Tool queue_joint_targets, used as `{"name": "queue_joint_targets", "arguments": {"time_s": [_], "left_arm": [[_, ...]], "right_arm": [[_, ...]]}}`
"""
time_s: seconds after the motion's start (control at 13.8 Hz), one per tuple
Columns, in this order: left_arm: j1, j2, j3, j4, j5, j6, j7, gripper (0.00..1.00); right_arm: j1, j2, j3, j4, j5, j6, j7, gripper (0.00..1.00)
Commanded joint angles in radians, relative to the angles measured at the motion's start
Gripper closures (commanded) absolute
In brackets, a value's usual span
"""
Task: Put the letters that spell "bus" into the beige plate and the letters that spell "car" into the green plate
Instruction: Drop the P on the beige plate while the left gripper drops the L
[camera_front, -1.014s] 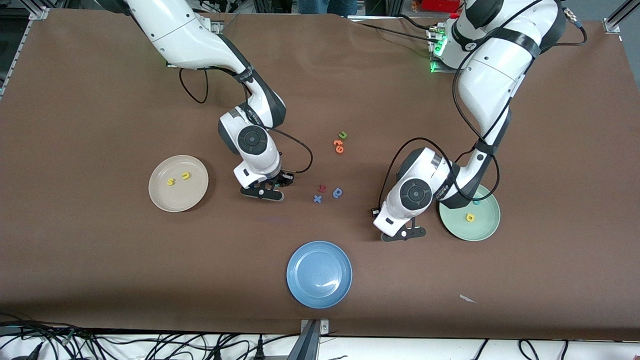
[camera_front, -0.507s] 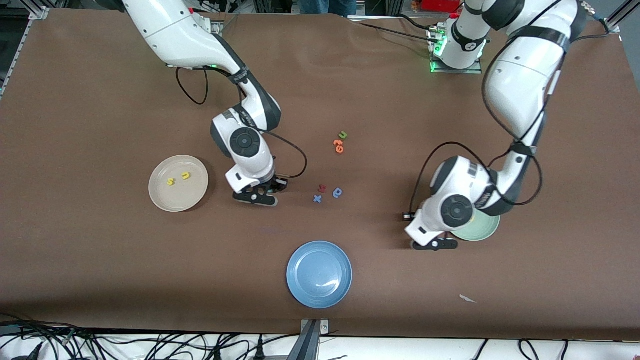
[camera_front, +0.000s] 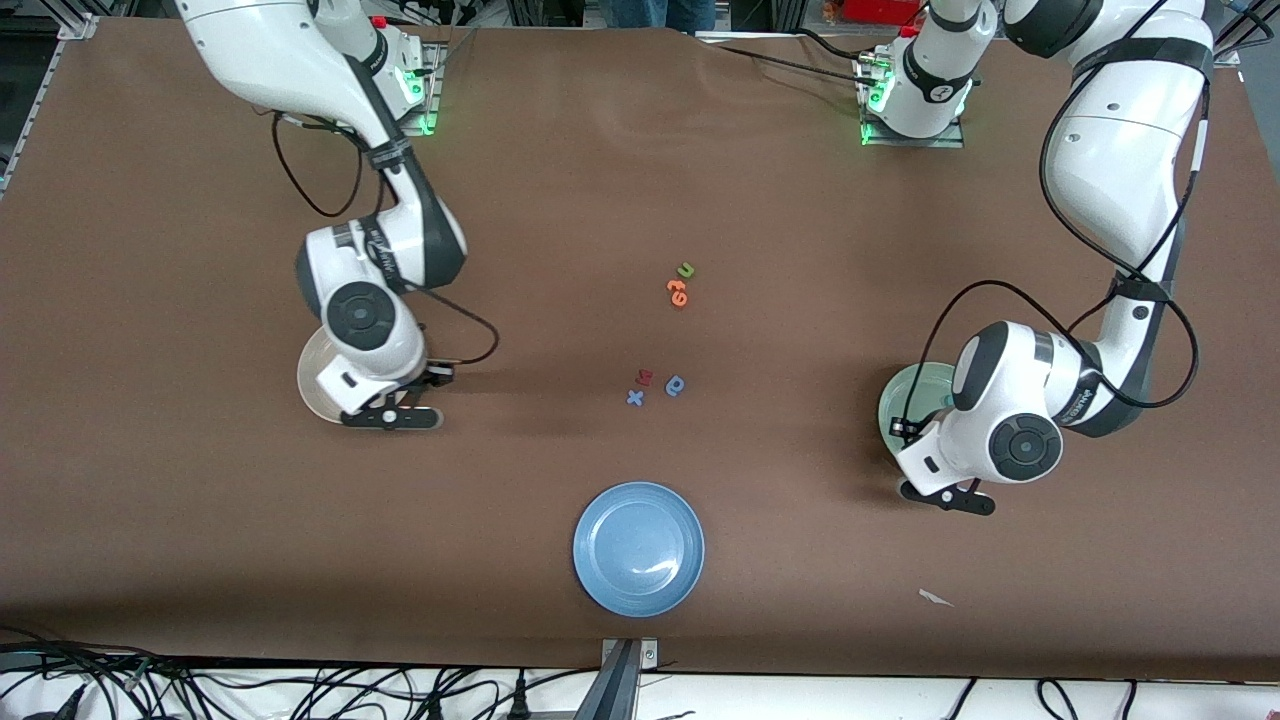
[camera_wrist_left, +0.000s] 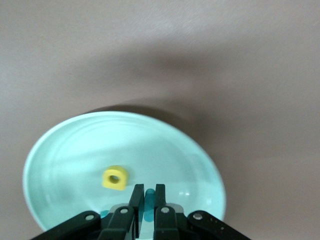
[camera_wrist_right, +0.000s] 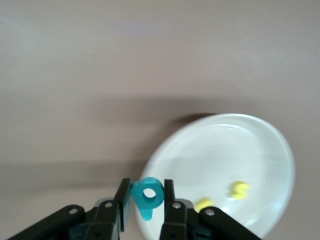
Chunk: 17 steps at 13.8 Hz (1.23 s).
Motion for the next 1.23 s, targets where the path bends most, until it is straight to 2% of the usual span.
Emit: {"name": "queue_joint_targets", "arguments": {"time_s": [0.0, 0.14, 0.22, 0.36, 0.43, 0.8, 0.94, 1.01, 1.09, 1.16], "left_arm": [[-0.002, -0.016, 0.01, -0.008, 0.027, -0.018, 0.069, 0.0], [0.013, -0.031, 0.01, 0.004, 0.019, -0.018, 0.046, 0.0], [0.03, -0.045, 0.007, 0.025, 0.015, -0.022, 0.026, 0.0], [0.07, -0.076, 0.007, 0.033, -0.048, -0.051, 0.015, 0.0], [0.079, -0.091, 0.007, 0.033, -0.054, -0.056, 0.015, 0.0], [0.154, -0.156, -0.013, 0.021, -0.066, -0.143, 0.035, 0.0], [0.153, -0.244, -0.007, -0.034, -0.068, -0.142, 0.08, 0.0], [0.144, -0.31, 0.002, -0.072, -0.073, -0.143, 0.1, 0.0], [0.122, -0.365, 0.043, -0.117, -0.114, -0.142, 0.116, 0.0], [0.057, -0.431, 0.13, -0.154, -0.182, -0.143, 0.136, 0.0]], "right_arm": [[-0.046, -0.017, -0.023, -0.084, 0.007, 0.048, -0.11, 0.98], [-0.063, -0.009, -0.023, -0.141, 0.009, 0.116, -0.13, 0.96], [-0.063, -0.008, -0.023, -0.152, 0.009, 0.125, -0.132, 0.88], [-0.063, -0.014, -0.023, -0.146, 0.009, 0.125, -0.13, 0.26], [-0.063, -0.026, -0.021, -0.138, 0.009, 0.121, -0.12, 0.0], [-0.058, -0.12, -0.017, -0.06, 0.018, -0.005, -0.129, 0.0], [-0.058, -0.157, -0.017, -0.029, 0.033, -0.141, -0.126, 0.0], [-0.052, -0.155, -0.015, 0.024, 0.049, -0.18, -0.126, 0.0], [-0.052, -0.152, -0.017, 0.079, 0.056, -0.197, -0.135, 0.0], [-0.055, -0.154, -0.02, 0.13, 0.056, -0.265, -0.151, 0.0]]}}
